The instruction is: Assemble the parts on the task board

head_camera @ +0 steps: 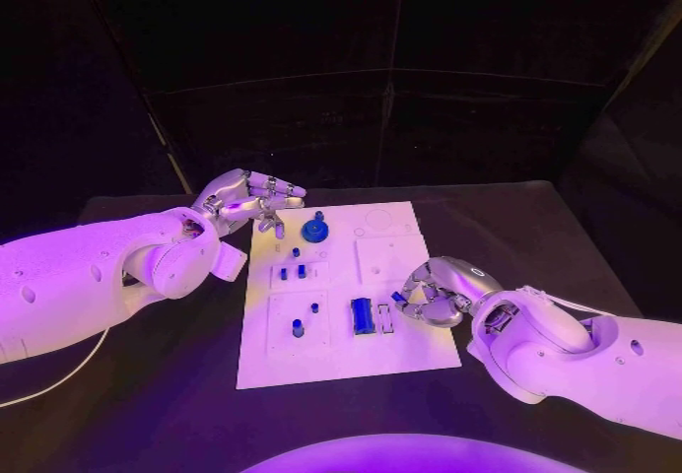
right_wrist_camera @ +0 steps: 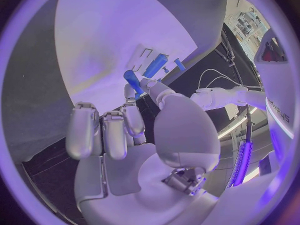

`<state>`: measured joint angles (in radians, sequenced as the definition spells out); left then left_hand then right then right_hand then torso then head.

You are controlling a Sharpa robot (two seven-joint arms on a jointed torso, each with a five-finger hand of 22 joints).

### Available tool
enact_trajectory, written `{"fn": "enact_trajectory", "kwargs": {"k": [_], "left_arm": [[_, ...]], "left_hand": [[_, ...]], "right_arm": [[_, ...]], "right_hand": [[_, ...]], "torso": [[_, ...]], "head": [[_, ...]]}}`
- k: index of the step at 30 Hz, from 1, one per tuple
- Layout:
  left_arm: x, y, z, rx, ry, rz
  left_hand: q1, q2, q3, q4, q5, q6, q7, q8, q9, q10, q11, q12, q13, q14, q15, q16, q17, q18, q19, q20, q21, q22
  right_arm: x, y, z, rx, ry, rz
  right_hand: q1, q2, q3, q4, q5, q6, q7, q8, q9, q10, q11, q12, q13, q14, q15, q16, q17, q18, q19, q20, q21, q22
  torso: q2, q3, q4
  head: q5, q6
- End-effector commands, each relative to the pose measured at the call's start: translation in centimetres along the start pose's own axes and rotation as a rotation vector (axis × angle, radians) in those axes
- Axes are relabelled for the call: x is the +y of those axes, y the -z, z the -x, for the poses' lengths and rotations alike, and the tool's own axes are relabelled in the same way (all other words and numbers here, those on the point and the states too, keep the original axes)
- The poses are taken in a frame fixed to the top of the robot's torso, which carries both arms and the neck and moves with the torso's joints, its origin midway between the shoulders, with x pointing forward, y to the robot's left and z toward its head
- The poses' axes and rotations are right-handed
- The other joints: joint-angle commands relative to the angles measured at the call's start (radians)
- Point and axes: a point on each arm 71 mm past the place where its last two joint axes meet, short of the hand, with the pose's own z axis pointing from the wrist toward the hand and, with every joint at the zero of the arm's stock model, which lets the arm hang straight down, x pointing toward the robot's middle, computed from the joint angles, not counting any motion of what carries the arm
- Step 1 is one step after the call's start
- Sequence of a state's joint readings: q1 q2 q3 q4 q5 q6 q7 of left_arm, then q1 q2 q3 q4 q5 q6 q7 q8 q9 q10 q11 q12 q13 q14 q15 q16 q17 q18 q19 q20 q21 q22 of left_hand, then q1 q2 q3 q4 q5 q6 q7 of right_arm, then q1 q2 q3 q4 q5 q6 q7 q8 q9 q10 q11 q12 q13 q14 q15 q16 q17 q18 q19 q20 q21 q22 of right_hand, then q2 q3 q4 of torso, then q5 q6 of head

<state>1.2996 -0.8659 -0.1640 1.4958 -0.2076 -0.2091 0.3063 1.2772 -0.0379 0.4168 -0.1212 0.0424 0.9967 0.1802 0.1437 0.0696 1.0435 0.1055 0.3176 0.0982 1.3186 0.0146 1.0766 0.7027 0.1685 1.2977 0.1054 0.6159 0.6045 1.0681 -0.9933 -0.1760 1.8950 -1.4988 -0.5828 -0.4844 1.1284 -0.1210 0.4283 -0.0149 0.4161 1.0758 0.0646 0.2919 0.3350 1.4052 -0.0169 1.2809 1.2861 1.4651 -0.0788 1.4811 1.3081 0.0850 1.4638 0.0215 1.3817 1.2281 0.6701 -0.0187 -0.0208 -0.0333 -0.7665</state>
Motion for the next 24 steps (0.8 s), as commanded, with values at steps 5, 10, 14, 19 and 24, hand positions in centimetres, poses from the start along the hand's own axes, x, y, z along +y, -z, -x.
{"fn": "enact_trajectory", "kwargs": {"k": [5,10,14,19,24], "left_arm": [[-0.1,0.0,-0.2,0.016,0.006,-0.004],[-0.1,0.0,-0.2,0.016,0.005,-0.004],[-0.1,0.0,-0.2,0.015,0.005,-0.004],[-0.1,0.0,-0.2,0.017,0.006,-0.005],[-0.1,0.0,-0.2,0.018,0.006,-0.005]], "left_hand": [[0.0,0.007,-0.001,0.007,0.005,-0.006,0.001,0.0,0.0,-0.008,-0.001,0.003,0.001,-0.006,-0.002,0.004,0.0,0.012,-0.003,0.001,-0.005,-0.001],[0.0,0.007,-0.001,0.007,0.005,-0.006,0.001,0.0,0.0,-0.008,-0.001,0.003,0.001,-0.006,-0.002,0.004,0.0,0.012,-0.003,0.001,-0.005,-0.001],[0.0,0.006,-0.001,0.006,0.005,-0.006,0.001,0.0,0.0,-0.008,-0.001,0.003,0.001,-0.007,-0.002,0.004,0.0,0.012,-0.003,0.001,-0.005,-0.001],[0.001,0.006,-0.001,0.006,0.005,-0.006,0.001,0.001,0.0,-0.009,-0.001,0.003,0.001,-0.007,-0.002,0.004,0.0,0.012,-0.003,0.001,-0.005,-0.001],[0.0,0.005,-0.001,0.006,0.005,-0.006,0.001,0.001,0.0,-0.009,-0.001,0.004,0.001,-0.007,-0.002,0.004,-0.001,0.012,-0.003,0.001,-0.005,-0.001]], "right_arm": [[0.0,-0.8,-1.3,0.11,-0.073,-0.086],[0.1,-1.3,-1.8,0.145,-0.077,-0.114],[0.2,-1.5,-2.0,0.148,-0.084,-0.121],[0.6,-1.7,-2.2,0.151,-0.089,-0.118],[0.7,-1.9,-2.3,0.161,-0.088,-0.113]], "right_hand": [[-0.025,0.0,-0.009,0.018,0.012,0.007,-0.008,0.012,0.015,0.011,-0.004,0.007,0.004,0.075,-0.009,0.001,0.104,-0.018,0.004,-0.002,0.003,0.001],[-0.029,0.002,-0.011,0.022,0.013,0.011,-0.011,0.016,0.019,0.01,-0.006,0.003,0.0,0.075,-0.01,0.001,0.104,-0.018,0.005,-0.003,0.003,0.002],[-0.031,0.005,-0.013,0.026,0.014,0.015,-0.014,0.022,0.024,0.005,-0.009,-0.01,-0.013,0.075,-0.012,0.002,0.104,-0.018,0.005,-0.005,0.004,0.003],[-0.034,0.006,-0.016,0.029,0.013,0.019,-0.018,0.029,0.031,0.003,-0.012,-0.016,-0.02,0.075,-0.015,0.002,0.105,-0.019,0.006,-0.007,0.004,0.005],[-0.038,0.005,-0.022,0.033,0.007,0.023,-0.022,0.037,0.04,0.013,-0.015,-0.001,-0.005,0.076,-0.018,0.002,0.106,-0.019,0.007,-0.009,0.005,0.006]], "torso": [[-0.002,0.0002,-0.0005],[-0.002,-0.0003,0.0007],[-0.003,-0.0002,-0.0021],[-0.003,0.0015,-0.0014],[-0.003,0.0009,0.0001]], "head": [[0.001,-0.006],[0.003,-0.008],[0.006,-0.01],[0.006,-0.01],[0.006,-0.011]]}}
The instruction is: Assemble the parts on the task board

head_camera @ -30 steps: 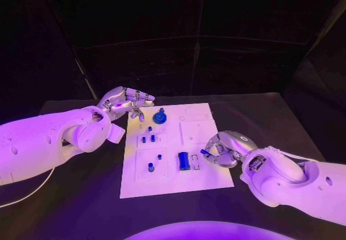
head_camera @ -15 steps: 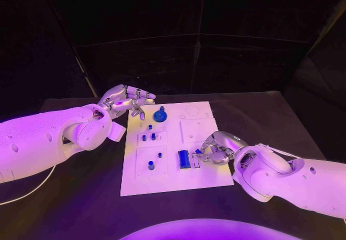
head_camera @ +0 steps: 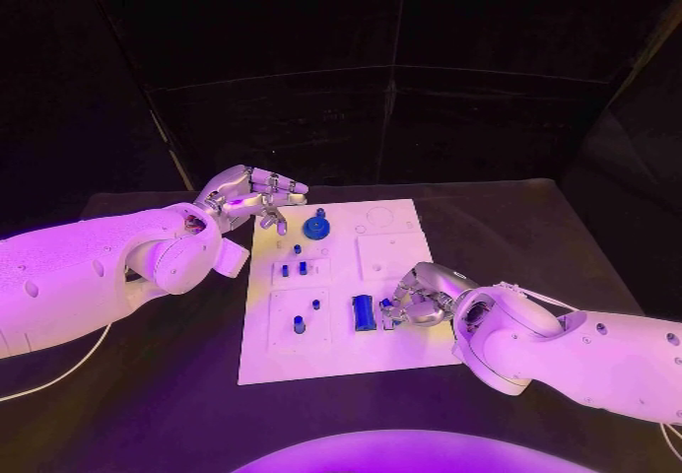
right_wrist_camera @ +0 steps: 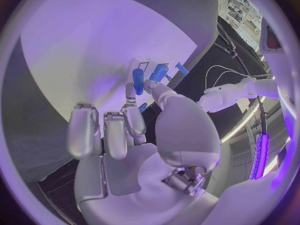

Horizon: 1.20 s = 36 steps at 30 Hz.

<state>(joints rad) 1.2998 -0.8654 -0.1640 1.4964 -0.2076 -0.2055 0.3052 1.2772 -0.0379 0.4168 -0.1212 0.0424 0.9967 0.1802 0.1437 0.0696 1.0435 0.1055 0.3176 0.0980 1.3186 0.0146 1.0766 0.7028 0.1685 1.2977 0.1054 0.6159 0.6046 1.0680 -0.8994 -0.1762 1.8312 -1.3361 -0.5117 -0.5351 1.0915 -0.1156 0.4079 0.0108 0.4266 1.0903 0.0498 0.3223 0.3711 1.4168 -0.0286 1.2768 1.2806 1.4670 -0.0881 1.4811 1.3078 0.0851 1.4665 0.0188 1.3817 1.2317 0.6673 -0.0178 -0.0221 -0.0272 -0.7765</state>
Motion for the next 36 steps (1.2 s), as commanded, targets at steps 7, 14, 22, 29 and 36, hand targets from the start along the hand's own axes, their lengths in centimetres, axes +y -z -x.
{"fn": "enact_trajectory", "kwargs": {"k": [7,14,22,29,36], "left_arm": [[-0.08,-0.03,-0.08,0.013,0.004,-0.005],[-0.06,-0.04,-0.08,0.014,0.004,-0.004],[-0.05,-0.04,-0.09,0.015,0.005,-0.003],[-0.04,-0.02,-0.08,0.014,0.005,-0.001],[-0.03,0.01,-0.08,0.015,0.005,0.0]], "left_hand": [[0.0,0.005,-0.001,0.006,0.005,-0.006,0.001,0.001,0.0,-0.009,-0.001,0.004,0.001,-0.007,-0.002,0.004,-0.001,0.012,-0.003,0.001,-0.005,-0.002],[-0.001,0.005,-0.002,0.007,0.005,-0.006,0.001,0.001,0.0,-0.01,0.0,0.004,0.002,-0.007,-0.002,0.004,-0.002,0.012,-0.003,0.001,-0.006,-0.002],[-0.002,0.005,-0.002,0.008,0.005,-0.006,0.001,0.001,0.0,-0.01,0.0,0.005,0.002,-0.007,-0.002,0.005,-0.002,0.012,-0.003,0.002,-0.006,-0.002],[-0.002,0.005,-0.002,0.008,0.005,-0.006,0.001,0.001,0.0,-0.01,0.0,0.005,0.002,-0.007,-0.002,0.005,-0.002,0.012,-0.003,0.002,-0.006,-0.002],[-0.002,0.005,-0.002,0.008,0.005,-0.006,0.001,0.001,0.0,-0.01,0.0,0.005,0.002,-0.007,-0.002,0.005,-0.002,0.012,-0.003,0.002,-0.006,-0.002]], "right_arm": [[0.12,-0.11,-0.25,0.036,-0.001,-0.004],[0.12,-0.15,-0.3,0.04,0.008,-0.004],[0.23,-0.25,-0.33,0.038,0.012,0.002],[0.11,-0.29,-0.24,0.032,0.022,0.006],[-0.18,-0.28,-0.05,0.023,0.034,0.004]], "right_hand": [[-0.036,-0.002,-0.038,0.038,-0.004,0.008,-0.009,0.02,0.021,0.006,-0.005,0.008,0.007,0.074,-0.01,0.003,0.107,-0.019,0.005,-0.01,0.005,0.003],[-0.051,0.002,-0.07,0.06,-0.001,0.008,-0.012,0.032,0.037,0.012,-0.008,0.018,0.017,0.074,-0.013,0.003,0.108,-0.019,0.005,-0.012,0.005,0.004],[-0.064,0.0,-0.12,0.082,-0.014,0.003,-0.013,0.042,0.052,0.013,-0.008,0.021,0.022,0.074,-0.014,0.003,0.108,-0.02,0.006,-0.013,0.005,0.006],[-0.077,-0.001,-0.199,0.114,-0.028,-0.004,-0.012,0.048,0.066,0.014,-0.007,0.025,0.027,0.074,-0.013,0.003,0.109,-0.02,0.007,-0.013,0.005,0.008],[-0.066,0.004,-0.229,0.121,-0.051,-0.006,-0.012,0.05,0.072,0.014,-0.007,0.026,0.029,0.074,-0.013,0.004,0.11,-0.02,0.007,-0.013,0.005,0.008]], "torso": [[0.001,0.0004,0.0],[0.001,0.0005,-0.0003],[0.001,-0.0003,-0.0006],[0.0,0.0,0.0],[0.0,-0.0002,0.0004]], "head": [[0.001,-0.001],[0.003,0.003],[0.005,0.002],[0.002,0.001],[0.001,0.0]]}}
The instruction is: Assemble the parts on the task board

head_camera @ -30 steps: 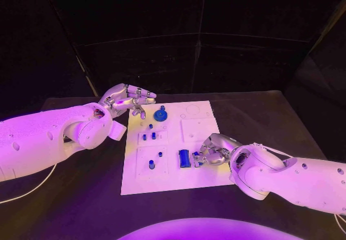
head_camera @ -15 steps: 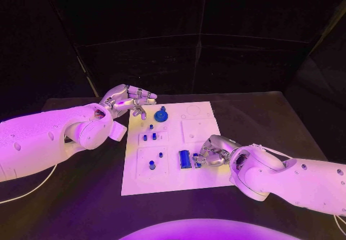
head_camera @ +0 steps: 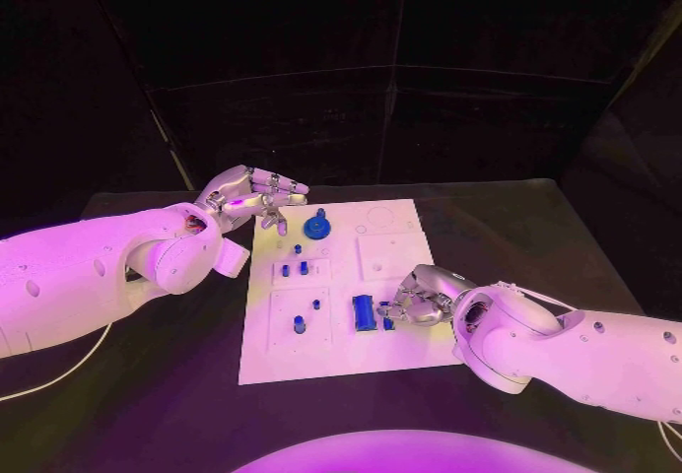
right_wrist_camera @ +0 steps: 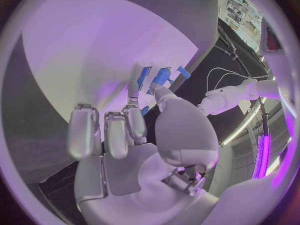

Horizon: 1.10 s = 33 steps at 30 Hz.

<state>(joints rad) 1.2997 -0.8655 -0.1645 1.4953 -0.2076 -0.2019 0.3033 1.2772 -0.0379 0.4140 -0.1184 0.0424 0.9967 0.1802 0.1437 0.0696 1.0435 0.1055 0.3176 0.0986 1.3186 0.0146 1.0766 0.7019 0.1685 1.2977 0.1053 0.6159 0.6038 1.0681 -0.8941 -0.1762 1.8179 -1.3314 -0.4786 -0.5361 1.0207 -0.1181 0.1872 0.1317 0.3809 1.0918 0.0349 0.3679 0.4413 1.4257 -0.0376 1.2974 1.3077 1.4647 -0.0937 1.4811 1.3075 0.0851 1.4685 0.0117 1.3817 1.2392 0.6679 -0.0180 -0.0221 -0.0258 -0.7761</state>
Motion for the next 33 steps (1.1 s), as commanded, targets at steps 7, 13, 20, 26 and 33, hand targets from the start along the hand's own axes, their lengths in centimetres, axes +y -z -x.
{"fn": "enact_trajectory", "kwargs": {"k": [7,13,20,26,33], "left_arm": [[-0.1,0.0,-0.1,0.013,0.004,-0.002],[-0.1,0.0,-0.1,0.013,0.005,-0.001],[-0.1,0.1,0.0,0.009,0.004,-0.004],[-0.2,0.0,0.3,-0.013,-0.002,-0.032],[-0.3,-0.4,1.2,-0.08,0.075,-0.072]], "left_hand": [[-0.002,0.005,0.001,0.005,0.005,-0.006,0.001,0.001,0.0,-0.01,0.0,0.005,0.001,-0.007,-0.002,0.005,-0.001,0.012,-0.003,0.002,-0.006,-0.001],[-0.002,0.005,0.001,0.005,0.005,-0.006,0.001,0.001,0.0,-0.01,0.0,0.005,0.001,-0.007,-0.002,0.005,-0.001,0.012,-0.003,0.002,-0.006,-0.001],[-0.002,0.005,0.001,0.005,0.005,-0.006,0.001,0.001,0.0,-0.01,0.0,0.005,0.001,-0.007,-0.002,0.005,-0.001,0.012,-0.003,0.002,-0.006,-0.001],[-0.003,0.005,0.0,0.007,0.005,-0.007,0.001,0.001,0.0,-0.011,0.0,0.006,0.001,-0.007,-0.001,0.006,-0.001,0.012,-0.003,0.002,-0.006,-0.001],[-0.001,0.004,-0.001,0.006,0.005,0.003,-0.005,0.009,0.002,-0.004,-0.005,0.014,0.004,-0.012,-0.003,0.001,-0.011,0.013,-0.004,0.001,-0.008,-0.002]], "right_arm": [[-0.2,0.1,0.3,-0.01,0.032,0.013],[-0.3,0.2,0.4,-0.01,0.031,0.019],[-0.2,0.6,0.9,-0.046,-0.049,0.113],[-1.4,0.1,2.0,0.009,-0.29,0.16],[-3.6,-2.2,5.9,0.002,-0.58,0.191]], "right_hand": [[0.033,0.014,-0.027,-0.006,-0.006,-0.009,0.001,0.007,0.007,0.006,0.0,0.008,0.005,0.077,-0.008,0.004,0.111,-0.02,0.005,-0.007,0.005,0.002],[0.055,0.017,-0.041,-0.014,-0.006,-0.011,0.0,0.008,0.011,0.006,0.0,0.008,0.006,0.077,-0.009,0.004,0.111,-0.02,0.005,-0.007,0.005,0.002],[0.086,0.015,-0.069,-0.027,-0.018,-0.047,0.013,-0.012,0.007,-0.01,0.009,-0.015,-0.013,0.074,-0.003,-0.004,0.098,-0.017,-0.003,-0.005,-0.008,-0.017],[0.136,0.02,-0.096,-0.048,0.0,-0.163,0.066,-0.09,-0.029,-0.112,0.054,-0.157,-0.14,0.051,0.034,-0.067,0.003,0.007,-0.055,0.024,-0.097,-0.154],[0.213,0.069,-0.09,-0.086,-0.033,-0.176,0.086,-0.119,-0.054,-0.341,0.072,-0.482,-0.433,-0.042,0.051,-0.302,-0.292,0.075,-0.21,0.046,-0.38,-0.536]], "torso": [[0.0,0.0005,-0.0013],[0.001,0.0005,-0.0009],[-0.002,-0.0002,-0.0005],[-0.007,-0.0022,0.0036],[-0.03,-0.0082,0.0187]], "head": [[-0.001,0.0],[-0.003,-0.001],[-0.005,0.002],[-0.012,0.013],[-0.023,0.056]]}}
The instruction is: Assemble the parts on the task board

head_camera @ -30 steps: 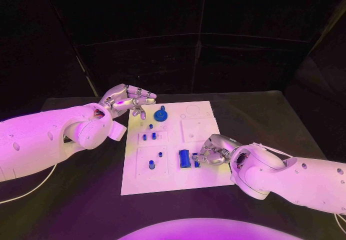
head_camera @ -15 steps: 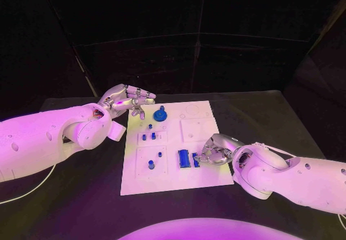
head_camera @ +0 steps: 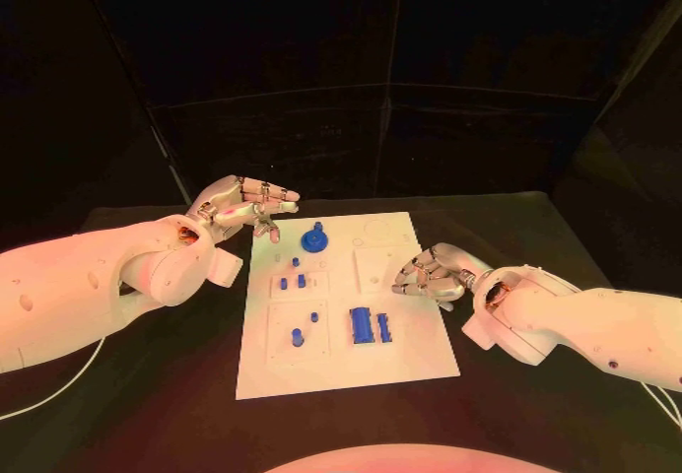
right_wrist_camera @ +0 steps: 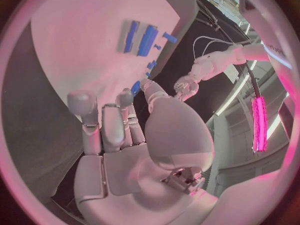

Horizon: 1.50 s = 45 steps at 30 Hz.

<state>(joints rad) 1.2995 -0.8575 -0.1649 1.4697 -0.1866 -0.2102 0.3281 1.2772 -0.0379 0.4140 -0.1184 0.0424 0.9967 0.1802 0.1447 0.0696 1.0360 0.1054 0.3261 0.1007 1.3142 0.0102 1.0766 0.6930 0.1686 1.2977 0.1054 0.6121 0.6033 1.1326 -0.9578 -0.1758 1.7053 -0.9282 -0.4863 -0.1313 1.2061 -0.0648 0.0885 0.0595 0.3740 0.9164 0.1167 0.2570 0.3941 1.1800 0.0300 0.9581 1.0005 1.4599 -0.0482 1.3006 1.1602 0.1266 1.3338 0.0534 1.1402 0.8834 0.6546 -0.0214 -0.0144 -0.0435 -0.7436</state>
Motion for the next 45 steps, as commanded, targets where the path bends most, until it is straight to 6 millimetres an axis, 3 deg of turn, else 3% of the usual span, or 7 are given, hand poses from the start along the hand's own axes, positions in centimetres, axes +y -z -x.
{"fn": "enact_trajectory", "kwargs": {"k": [1,10,25,27,36,37,45], "left_arm": [[-0.4,-0.3,0.7,-0.061,0.078,-0.06],[-0.2,-1.6,2.7,-0.22,0.188,-0.115],[2.3,-3.4,3.6,-0.343,0.217,-0.13],[2.6,-3.5,3.2,-0.309,0.206,-0.091],[3.3,-2.7,1.5,-0.334,0.193,-0.069],[3.4,-2.5,1.2,-0.34,0.19,-0.065],[4.1,-0.3,-2.7,-0.406,0.154,-0.029]], "left_hand": [[-0.001,0.004,-0.001,0.006,0.005,0.005,-0.007,0.009,0.002,0.005,-0.006,0.007,0.002,-0.008,0.0,0.001,-0.003,0.013,-0.004,0.001,-0.004,-0.002],[-0.019,-0.012,-0.015,0.021,0.006,-0.007,-0.001,0.006,-0.003,-0.017,0.007,-0.019,-0.022,-0.207,0.02,-0.236,-0.213,0.008,-0.157,0.015,-0.131,-0.068],[-0.027,-0.009,-0.063,0.059,0.004,-0.043,-0.01,-0.064,-0.003,-0.066,0.081,-0.175,-0.038,-0.463,0.16,-0.805,-0.515,0.005,-0.687,0.174,-0.546,-0.36],[-0.402,0.038,-0.168,0.118,-0.042,-0.33,-0.055,-0.145,-0.07,-0.358,0.024,-0.223,-0.101,-0.717,0.109,-0.89,-0.571,-0.049,-0.868,0.09,-0.612,-0.434],[-0.641,0.038,-0.239,0.118,-0.042,-0.513,-0.093,-0.145,-0.07,-0.543,-0.01,-0.254,-0.101,-0.878,0.076,-0.947,-0.608,-0.066,-0.983,0.04,-0.612,-0.482],[-0.666,0.038,-0.245,0.118,-0.042,-0.531,-0.096,-0.145,-0.07,-0.562,-0.014,-0.326,-0.101,-0.895,0.072,-0.952,-0.611,-0.067,-0.995,0.034,-0.612,-0.487],[-0.839,0.038,-0.293,0.118,-0.042,-0.664,-0.18,-0.145,-0.07,-0.696,-0.105,-0.326,-0.101,-1.014,-0.01,-0.988,-0.693,-0.088,-1.081,-0.005,-0.612,-0.52]], "right_arm": [[0.0,-1.0,1.6,0.026,-0.335,0.079],[-1.4,-5.6,5.0,-0.077,-0.544,0.126],[0.0,-10.9,6.0,-0.11,-0.666,0.228],[-0.3,-11.0,5.9,-0.131,-0.611,0.171],[0.2,-10.1,5.0,-0.183,-0.647,0.176],[0.3,-9.9,4.9,-0.194,-0.655,0.177],[1.9,-7.0,3.0,-0.324,-0.732,0.17]], "right_hand": [[0.039,0.025,0.016,-0.02,-0.041,0.0,0.008,-0.011,-0.012,-0.119,0.008,-0.182,-0.162,-0.062,0.007,-0.19,-0.221,0.047,-0.111,0.007,-0.21,-0.266],[0.05,0.021,0.079,-0.039,-0.053,-0.016,0.059,-0.081,-0.091,-0.276,0.086,-0.519,-0.503,-0.349,0.094,-0.76,-0.64,0.044,-0.302,0.083,-0.616,-0.549],[0.042,0.067,0.041,-0.1,-0.105,0.01,0.071,-0.193,-0.245,-0.225,0.123,-0.732,-0.894,-0.468,0.176,-1.116,-1.008,0.054,-0.346,0.189,-0.958,-0.771],[-0.333,0.065,0.001,-0.059,-0.181,-0.269,0.016,-0.257,-0.292,-0.513,0.08,-0.802,-0.929,-0.767,0.14,-1.176,-1.058,-0.007,-0.645,0.115,-1.017,-0.807],[-0.567,0.065,-0.088,-0.059,-0.235,-0.444,-0.015,-0.257,-0.324,-0.689,0.053,-0.848,-1.0,-0.954,0.118,-1.218,-1.16,-0.024,-0.829,0.071,-1.057,-0.883],[-0.591,0.065,-0.088,-0.059,-0.24,-0.462,-0.019,-0.257,-0.394,-0.708,0.05,-0.852,-1.0,-0.973,0.048,-1.222,-1.16,-0.024,-0.848,0.066,-1.06,-0.883],[-0.758,0.065,-0.088,-0.059,-0.277,-0.585,-0.045,-0.257,-0.394,-0.835,-0.03,-0.881,-1.0,-1.105,0.048,-1.301,-1.16,-0.046,-0.98,0.034,-1.14,-0.883]], "torso": [[-0.019,-0.006,0.0131],[-0.061,-0.0212,0.0307],[-0.083,-0.0111,0.0315],[-0.081,-0.0129,0.0296],[-0.106,0.0163,0.0166],[-0.108,0.0187,0.0156],[-0.11,0.0214,0.0144]], "head": [[-0.006,0.035],[-0.023,0.107],[0.002,0.152],[0.001,0.149],[0.037,0.144],[0.04,0.144],[0.044,0.144]]}}
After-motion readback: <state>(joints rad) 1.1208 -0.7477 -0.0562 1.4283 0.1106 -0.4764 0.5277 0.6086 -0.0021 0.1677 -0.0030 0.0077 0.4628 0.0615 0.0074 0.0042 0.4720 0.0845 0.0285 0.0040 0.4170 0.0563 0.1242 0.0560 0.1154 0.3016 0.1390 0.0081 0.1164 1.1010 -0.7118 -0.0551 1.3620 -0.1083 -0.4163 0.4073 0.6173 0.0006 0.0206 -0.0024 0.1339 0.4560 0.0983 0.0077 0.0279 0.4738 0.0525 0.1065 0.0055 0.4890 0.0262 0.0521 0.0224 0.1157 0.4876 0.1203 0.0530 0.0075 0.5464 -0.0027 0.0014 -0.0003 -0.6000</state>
